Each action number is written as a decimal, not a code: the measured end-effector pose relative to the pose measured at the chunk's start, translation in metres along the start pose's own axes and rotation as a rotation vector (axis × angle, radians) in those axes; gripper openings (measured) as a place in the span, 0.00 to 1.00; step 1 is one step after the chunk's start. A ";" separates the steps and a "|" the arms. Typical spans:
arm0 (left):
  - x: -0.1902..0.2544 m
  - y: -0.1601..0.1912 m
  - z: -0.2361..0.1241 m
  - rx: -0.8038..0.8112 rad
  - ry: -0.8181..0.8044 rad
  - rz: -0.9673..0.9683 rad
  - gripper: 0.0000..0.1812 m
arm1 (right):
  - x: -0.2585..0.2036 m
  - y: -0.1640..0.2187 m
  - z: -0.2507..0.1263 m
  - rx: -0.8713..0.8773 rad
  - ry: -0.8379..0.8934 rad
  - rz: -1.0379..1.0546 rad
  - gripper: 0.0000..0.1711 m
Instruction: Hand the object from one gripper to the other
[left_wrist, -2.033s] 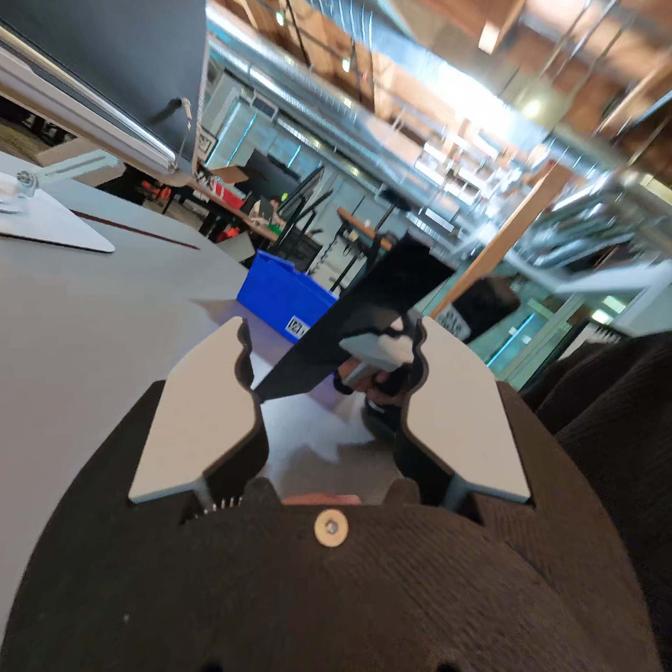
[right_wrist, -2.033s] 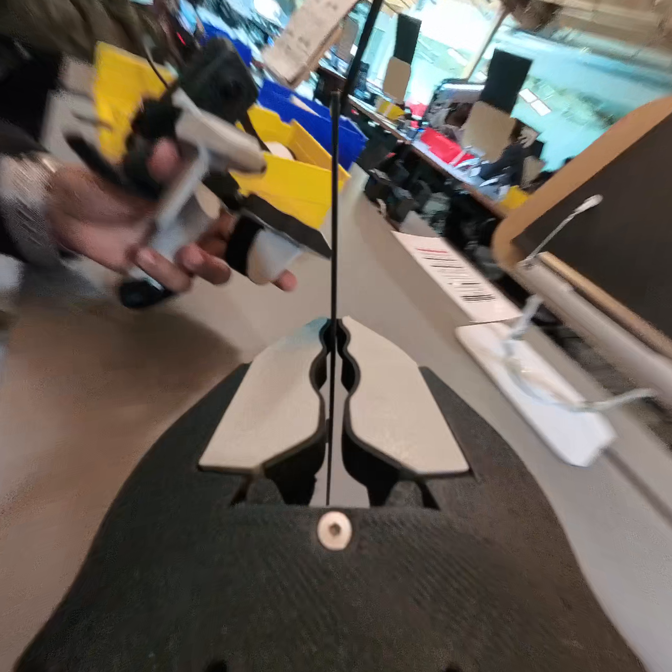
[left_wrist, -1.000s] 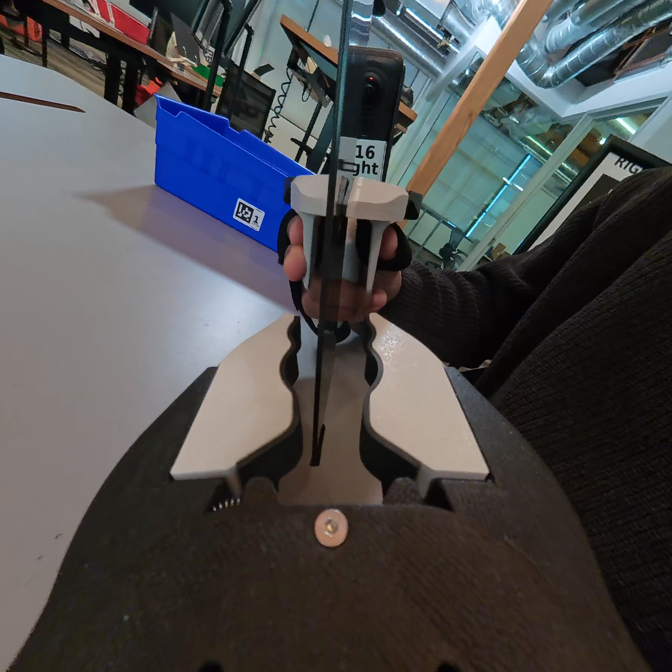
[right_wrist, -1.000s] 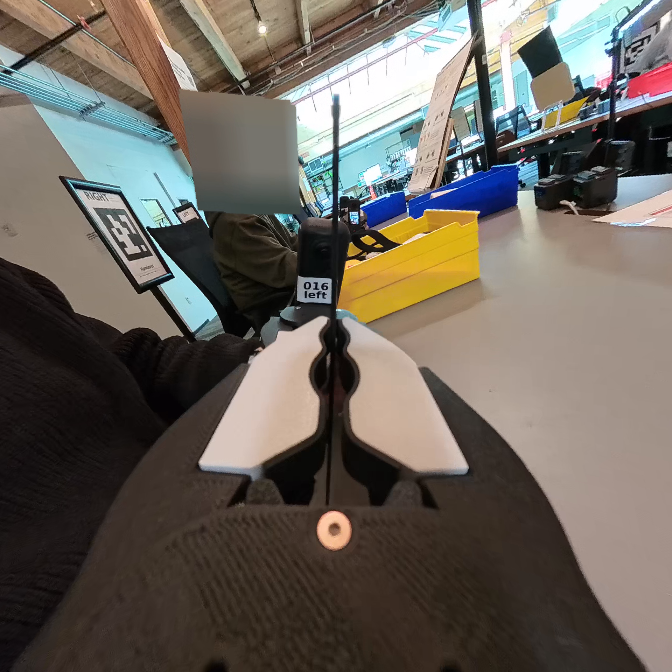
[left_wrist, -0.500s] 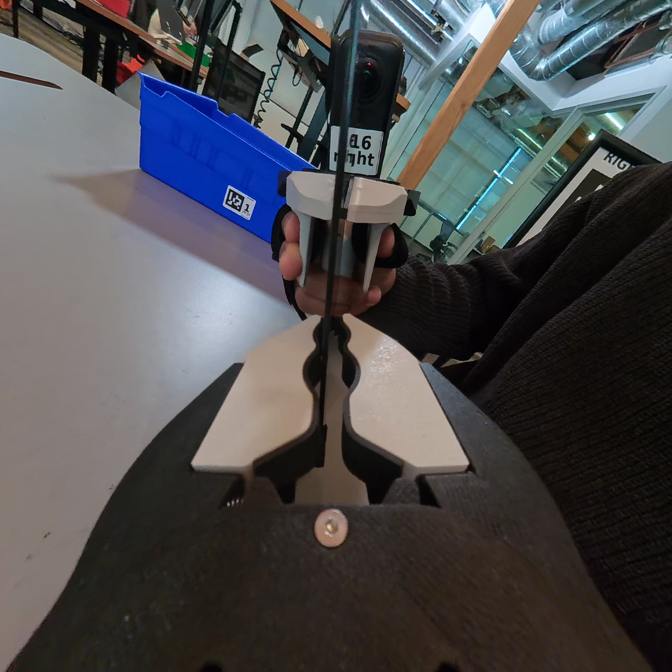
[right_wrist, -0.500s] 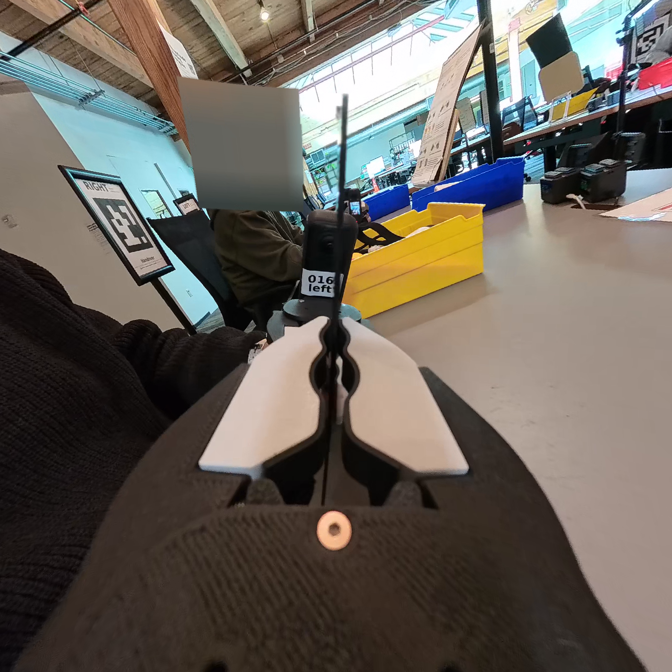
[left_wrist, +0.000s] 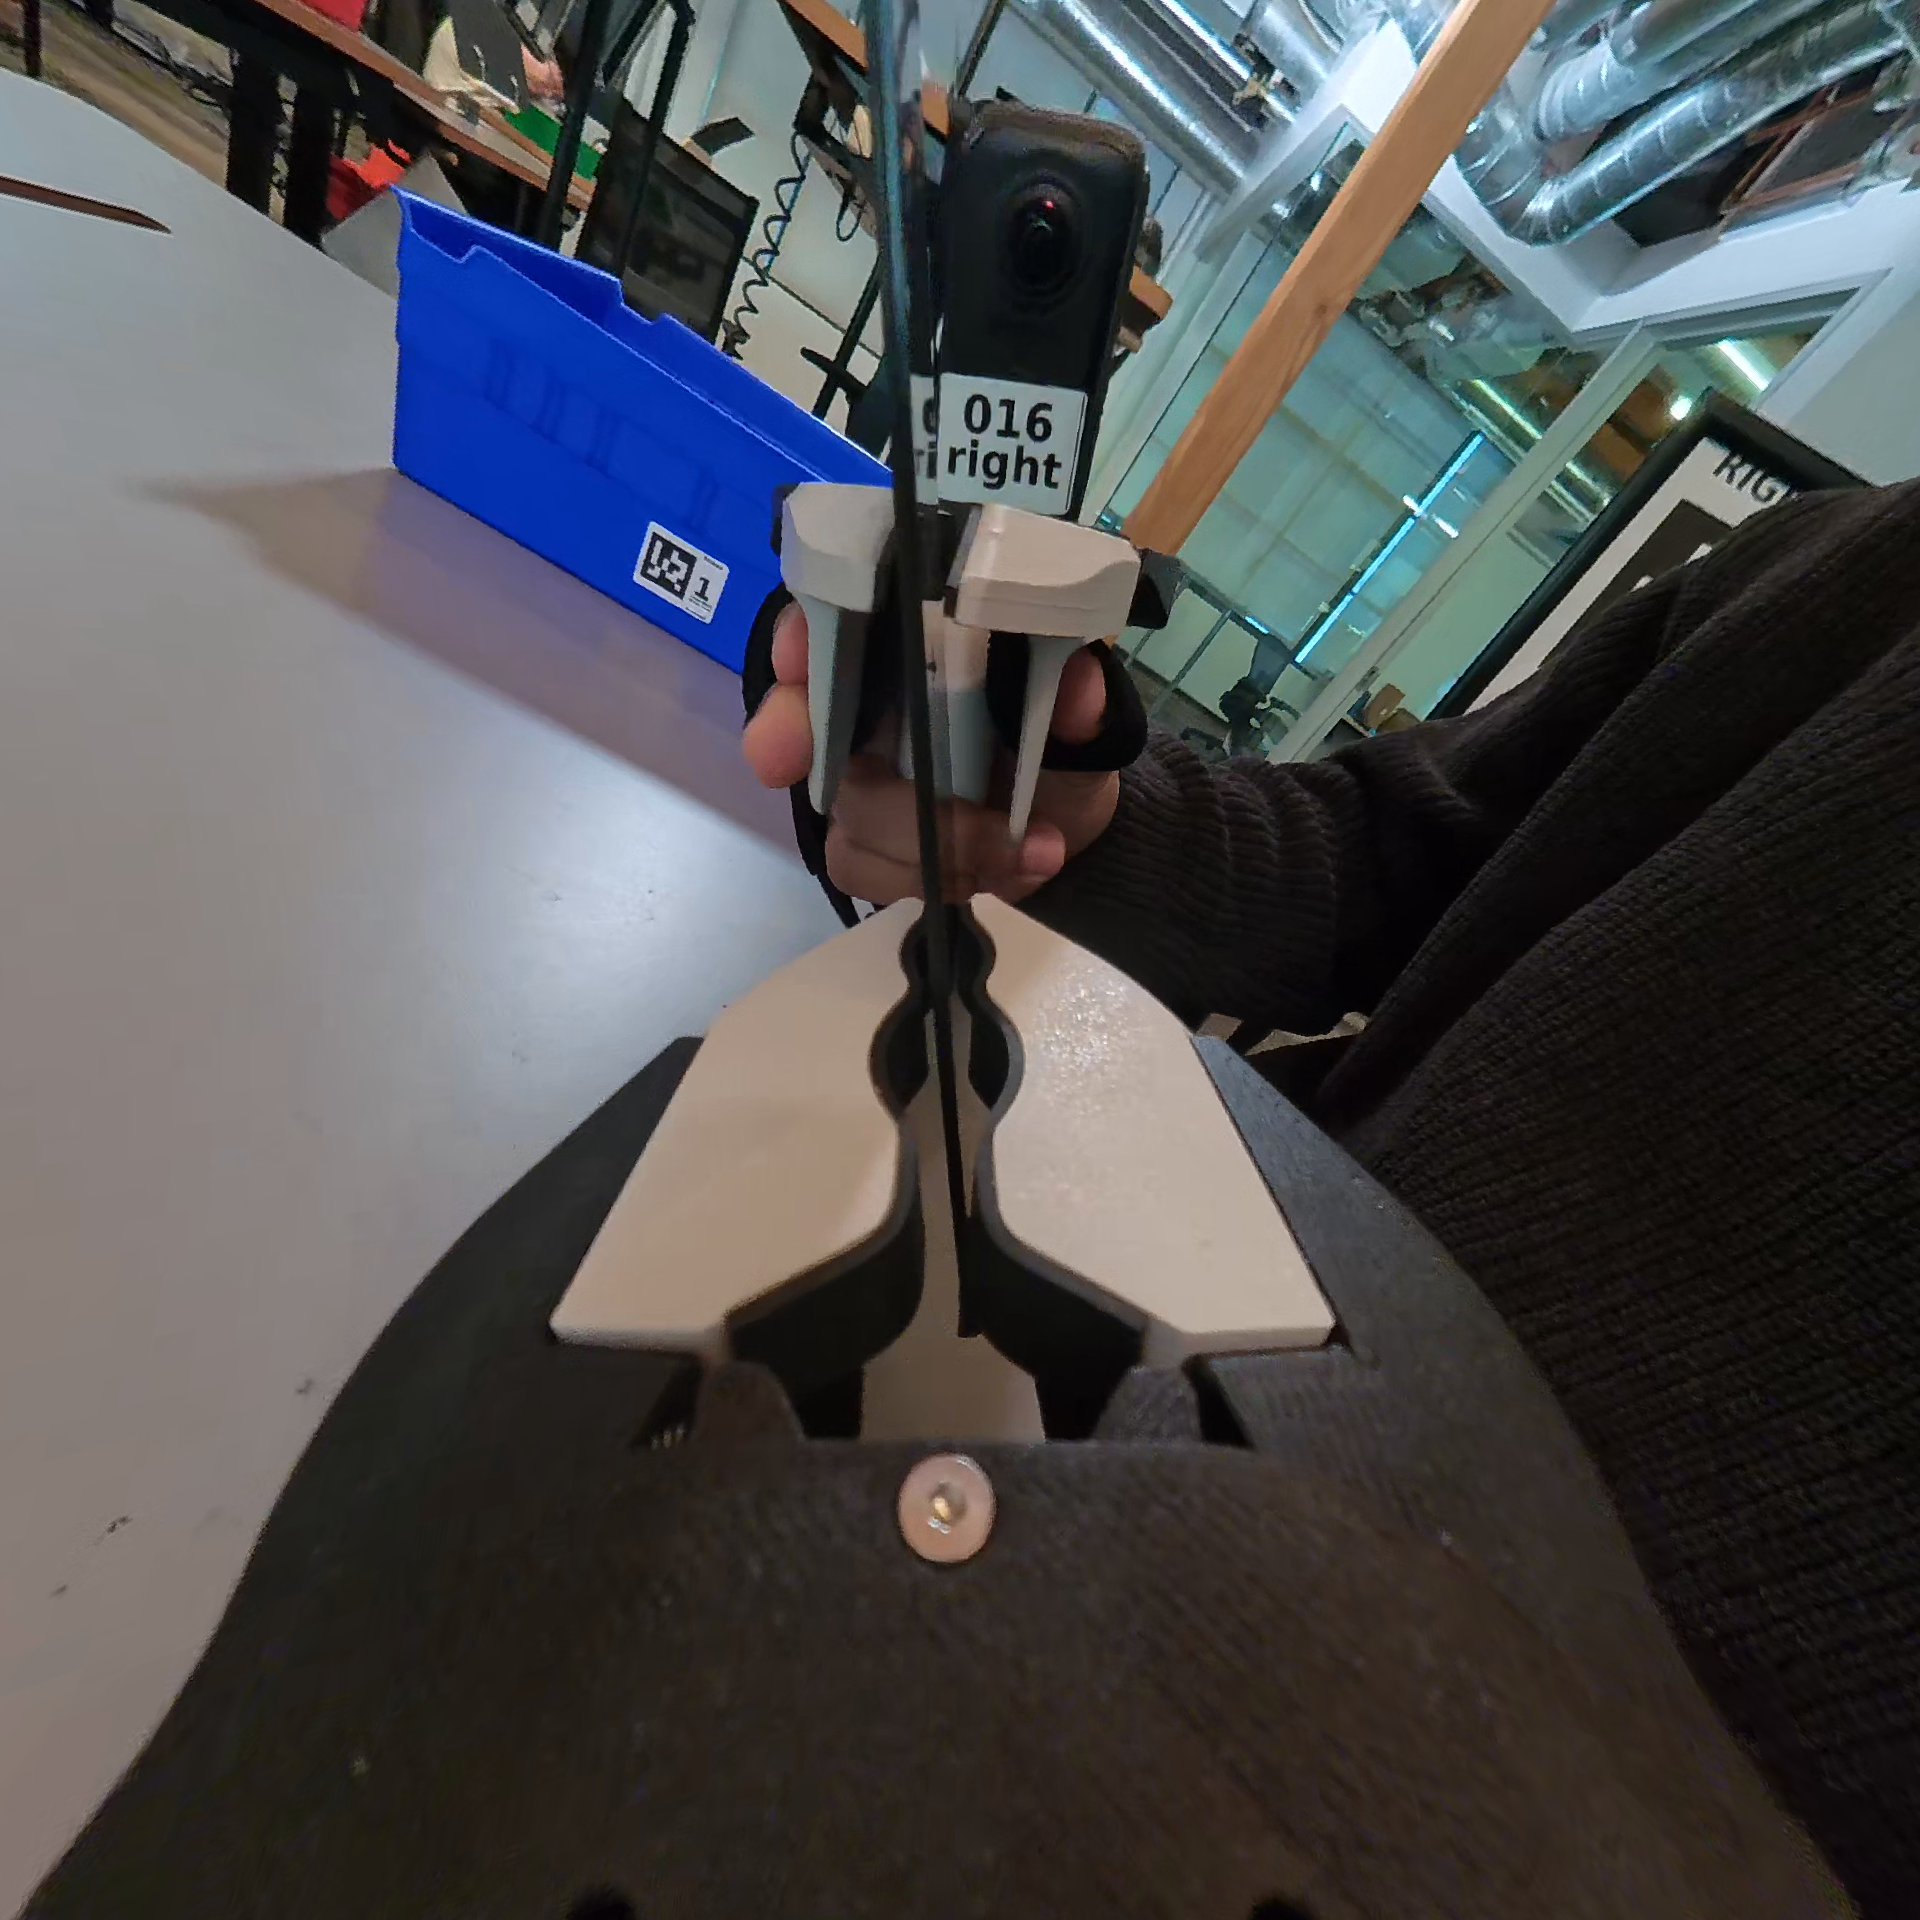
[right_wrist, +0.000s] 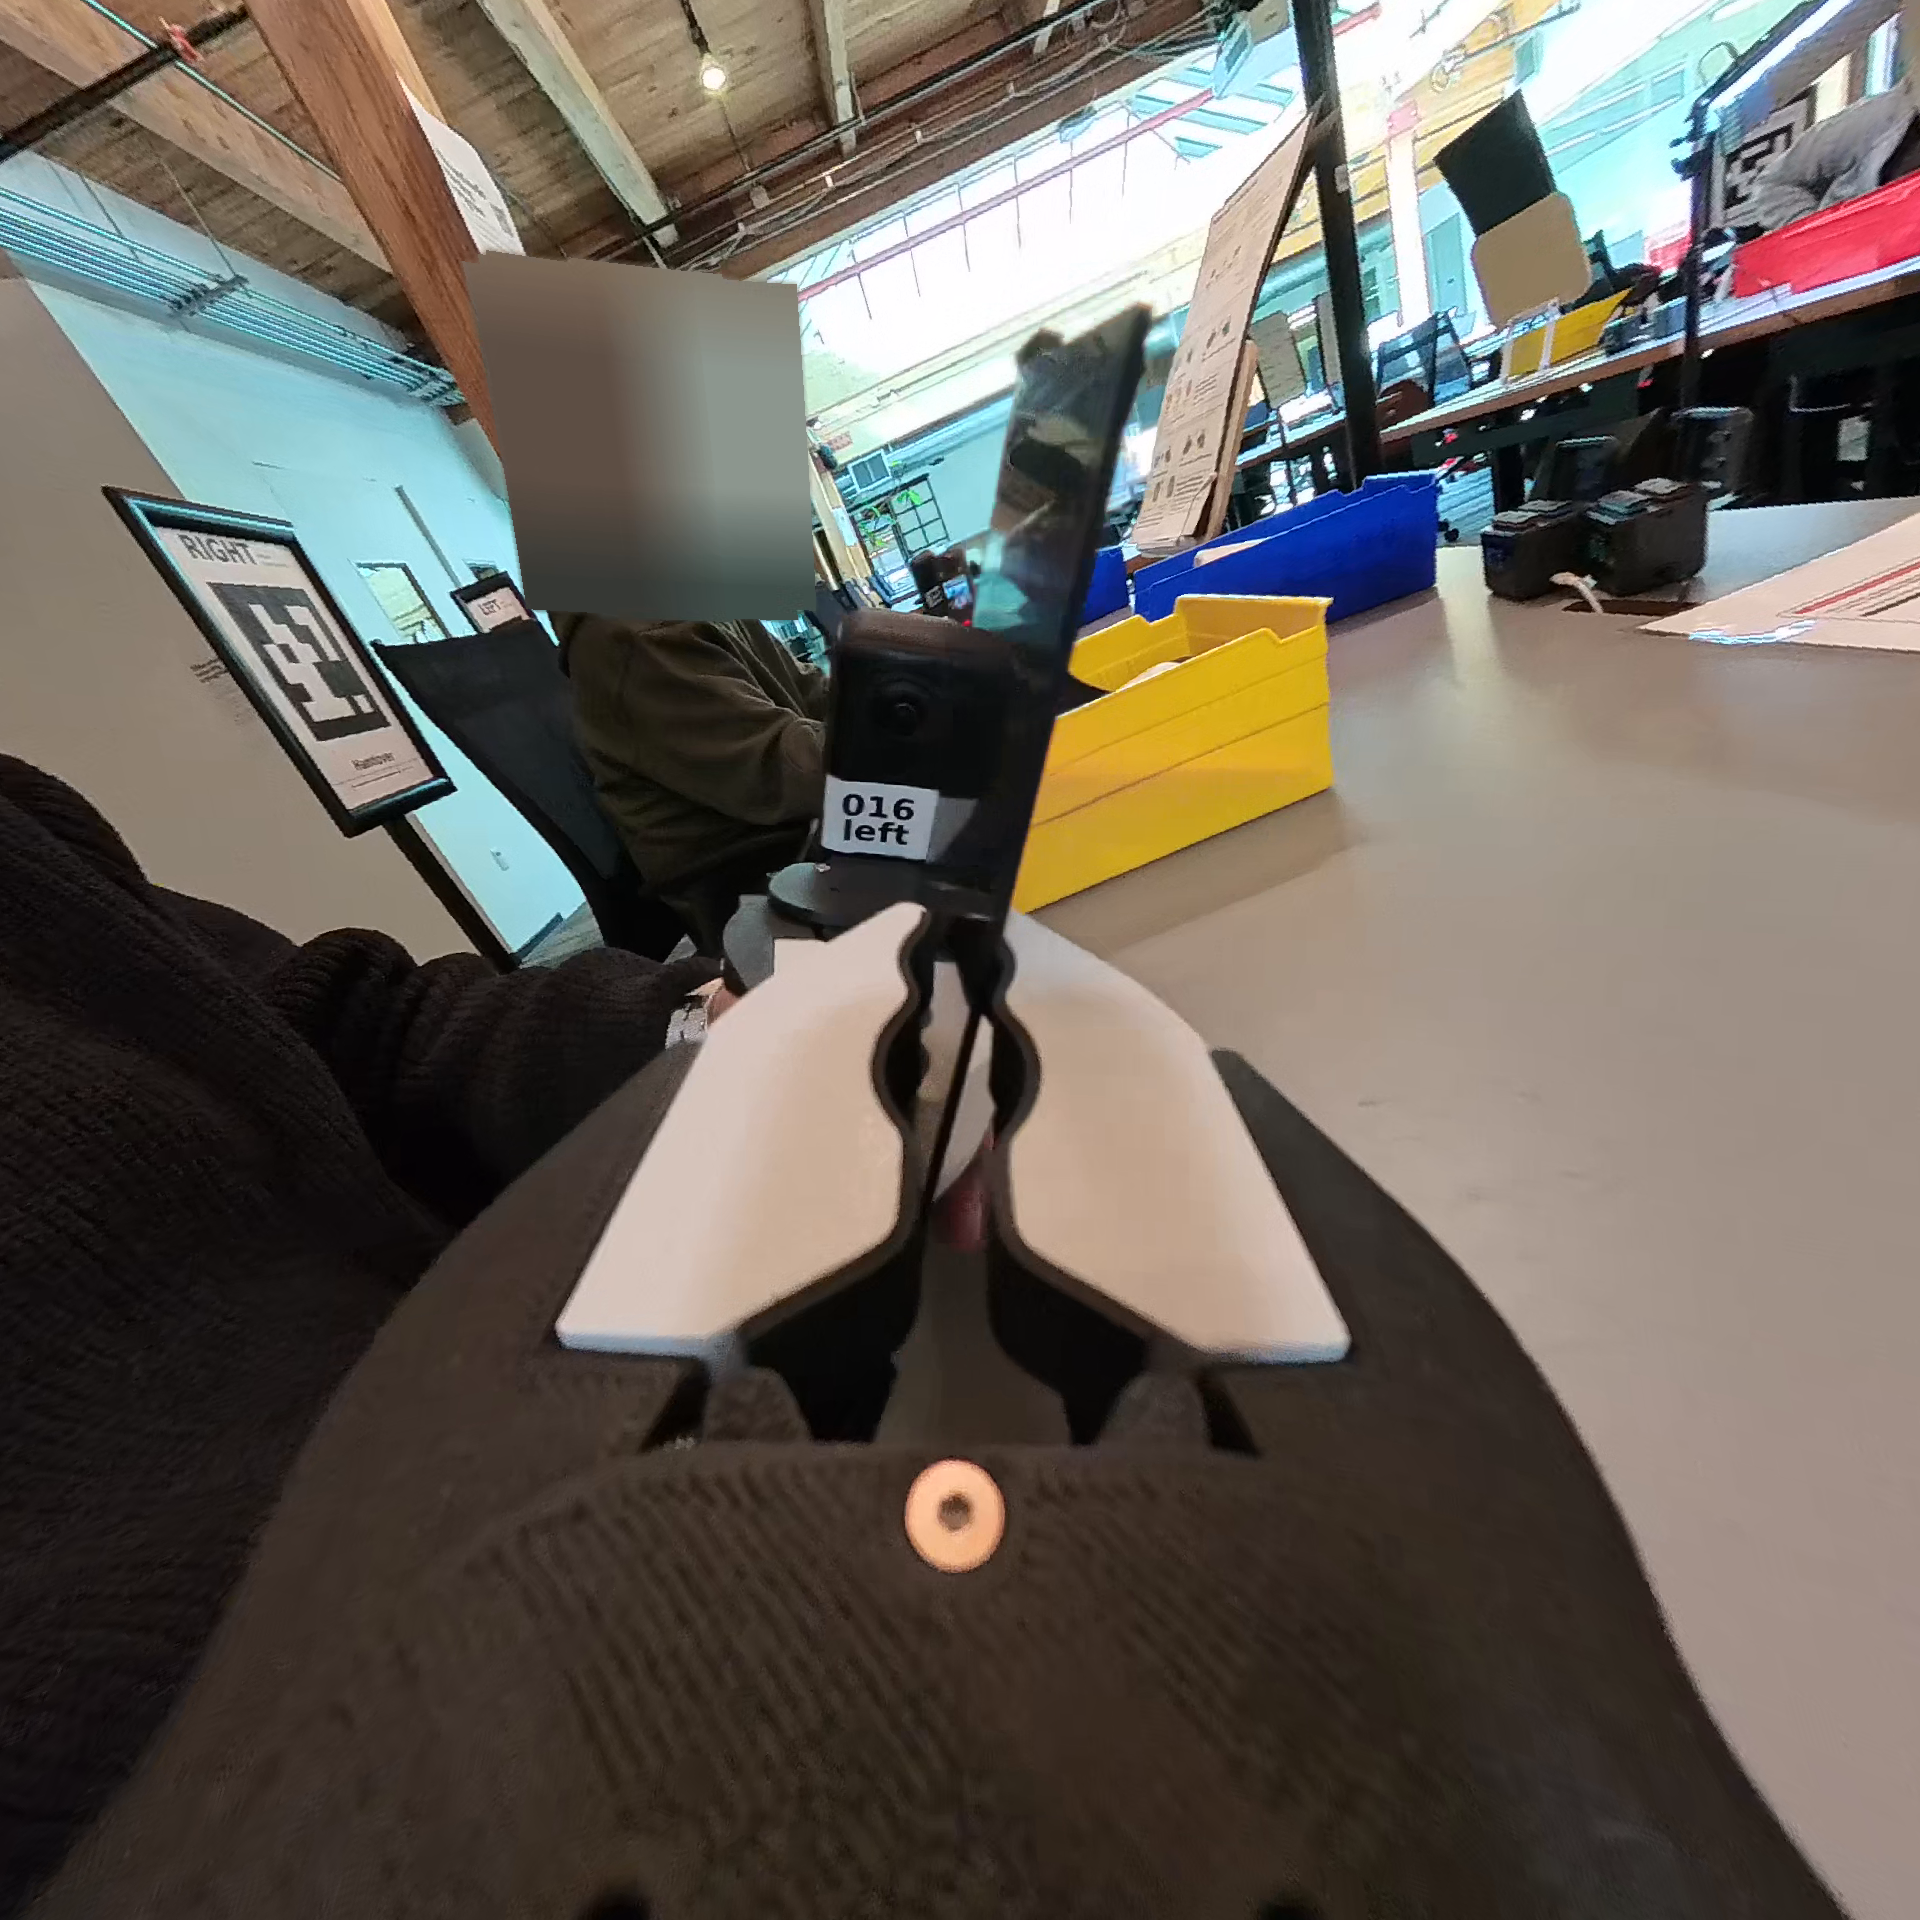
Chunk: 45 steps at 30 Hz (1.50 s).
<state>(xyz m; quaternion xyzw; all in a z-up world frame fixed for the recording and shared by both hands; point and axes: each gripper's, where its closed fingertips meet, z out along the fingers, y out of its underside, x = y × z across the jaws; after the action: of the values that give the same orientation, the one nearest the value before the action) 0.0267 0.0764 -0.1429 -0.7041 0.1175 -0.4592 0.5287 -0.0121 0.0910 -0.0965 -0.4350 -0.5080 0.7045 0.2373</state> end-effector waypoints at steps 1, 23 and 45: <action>0.000 -0.001 -0.001 0.008 0.001 -0.007 0.01 | 0.001 -0.001 0.000 0.008 0.003 -0.002 0.06; -0.010 -0.043 -0.032 0.284 -0.007 -0.085 0.02 | 0.013 0.007 0.000 -0.027 0.046 0.028 0.11; -0.012 -0.046 -0.034 0.302 -0.018 -0.086 0.02 | 0.003 0.036 0.011 -0.190 0.030 -0.080 0.10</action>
<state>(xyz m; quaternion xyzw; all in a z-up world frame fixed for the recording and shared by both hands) -0.0210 0.0812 -0.1095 -0.6252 0.0123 -0.4873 0.6094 -0.0194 0.0742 -0.1292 -0.4454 -0.5860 0.6365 0.2304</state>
